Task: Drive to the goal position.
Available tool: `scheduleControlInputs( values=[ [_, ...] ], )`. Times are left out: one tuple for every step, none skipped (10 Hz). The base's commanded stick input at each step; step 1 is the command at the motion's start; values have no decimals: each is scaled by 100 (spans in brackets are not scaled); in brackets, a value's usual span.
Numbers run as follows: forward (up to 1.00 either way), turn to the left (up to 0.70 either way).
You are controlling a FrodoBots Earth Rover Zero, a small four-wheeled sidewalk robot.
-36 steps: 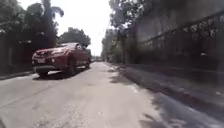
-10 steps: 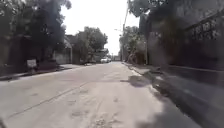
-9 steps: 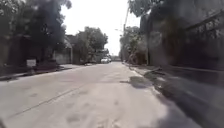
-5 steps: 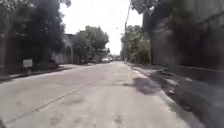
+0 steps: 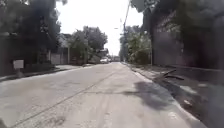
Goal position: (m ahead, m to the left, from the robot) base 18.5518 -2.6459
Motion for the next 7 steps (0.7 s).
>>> scheduleControlInputs(
  values=[
    [100, 0],
    [100, 0],
    [100, 0],
    [100, 0],
    [100, 0],
    [100, 0],
    [100, 0]
  ],
)
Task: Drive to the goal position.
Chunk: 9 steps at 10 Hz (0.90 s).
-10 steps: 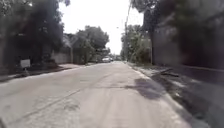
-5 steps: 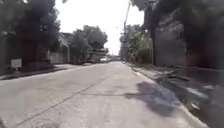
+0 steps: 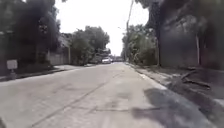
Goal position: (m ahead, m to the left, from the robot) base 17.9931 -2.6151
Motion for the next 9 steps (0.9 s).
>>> scheduleControlInputs(
  values=[
    [100, 0],
    [100, 0],
    [100, 0],
    [100, 0],
    [100, 0],
    [100, -19],
    [100, -40],
    [100, -16],
    [100, 0]
  ],
)
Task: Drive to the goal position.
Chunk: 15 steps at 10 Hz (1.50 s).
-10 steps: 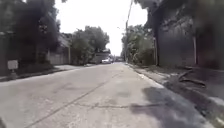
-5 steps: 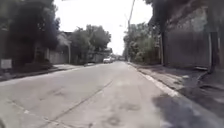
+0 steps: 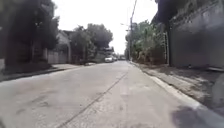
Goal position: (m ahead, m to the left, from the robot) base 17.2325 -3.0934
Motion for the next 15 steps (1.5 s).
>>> scheduleControlInputs(
  values=[
    [100, 0],
    [100, 0],
    [100, 0],
    [100, -16],
    [100, -40],
    [100, -39],
    [100, -10],
    [100, 0],
    [100, 0],
    [100, 0],
    [100, 0],
    [100, 0],
    [100, -35],
    [100, -40],
    [100, -40]
  ],
)
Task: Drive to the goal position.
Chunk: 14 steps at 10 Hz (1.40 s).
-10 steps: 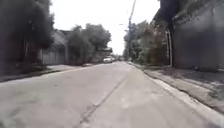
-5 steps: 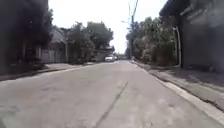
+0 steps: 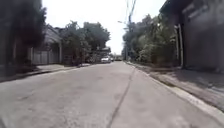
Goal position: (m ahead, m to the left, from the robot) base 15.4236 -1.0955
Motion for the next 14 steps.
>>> scheduleControlInputs(
  values=[
    [100, -9],
    [100, 0],
    [100, 0],
    [100, 0],
    [100, -26],
    [100, -40],
    [100, -40],
    [100, -40],
    [100, -3],
    [100, 0],
    [100, 0],
    [100, 0],
    [100, 0],
    [100, 0]
  ],
)
